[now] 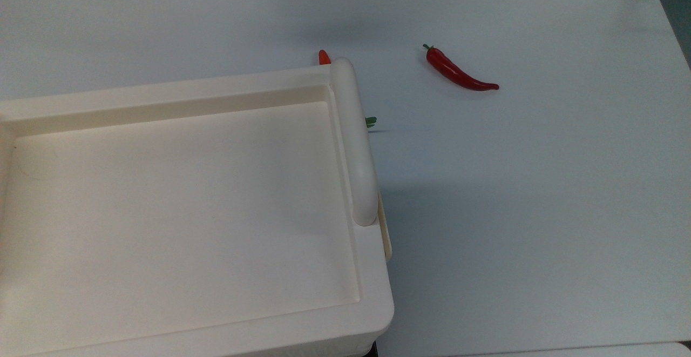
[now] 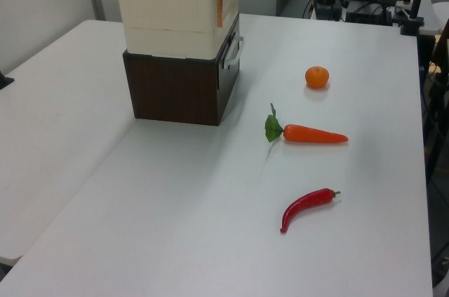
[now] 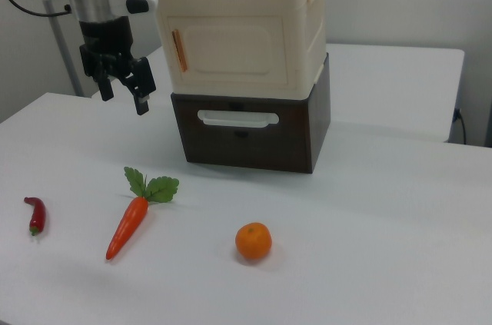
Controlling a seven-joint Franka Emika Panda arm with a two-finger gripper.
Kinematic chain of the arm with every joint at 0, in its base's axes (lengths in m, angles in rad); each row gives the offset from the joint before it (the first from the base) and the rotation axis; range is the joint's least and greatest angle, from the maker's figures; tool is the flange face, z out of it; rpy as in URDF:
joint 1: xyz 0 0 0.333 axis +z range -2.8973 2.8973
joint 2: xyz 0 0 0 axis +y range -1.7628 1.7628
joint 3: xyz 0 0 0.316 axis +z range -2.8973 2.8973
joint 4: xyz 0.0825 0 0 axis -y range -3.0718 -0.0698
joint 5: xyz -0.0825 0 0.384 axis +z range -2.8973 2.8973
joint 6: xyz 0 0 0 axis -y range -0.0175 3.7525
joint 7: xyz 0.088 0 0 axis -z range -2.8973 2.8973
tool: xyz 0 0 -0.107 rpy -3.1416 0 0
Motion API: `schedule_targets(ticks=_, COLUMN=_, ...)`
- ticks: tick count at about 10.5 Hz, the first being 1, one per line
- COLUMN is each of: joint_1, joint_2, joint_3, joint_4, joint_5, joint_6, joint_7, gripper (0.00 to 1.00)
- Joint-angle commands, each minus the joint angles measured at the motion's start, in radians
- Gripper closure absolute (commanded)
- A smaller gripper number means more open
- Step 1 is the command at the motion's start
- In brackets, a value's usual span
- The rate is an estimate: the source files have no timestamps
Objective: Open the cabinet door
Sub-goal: 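Move the gripper toward the cream cabinet door's orange handle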
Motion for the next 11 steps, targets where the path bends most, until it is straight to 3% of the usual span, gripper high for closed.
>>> schedule_targets(ticks=1, joint_1=-0.003, joint_2=-0.013, joint_3=-0.001, joint_4=0.002, joint_5=-0.016, joint_6=-0.020, joint_7=-0.016, gripper=0.00)
schedule_targets(ticks=11, joint_1=0.003, joint_2=-0.002, joint_3=0.002, joint_4=0.002, joint_5=-0.016, joint_6=-0.006, joint_7=-0.016, gripper=0.00)
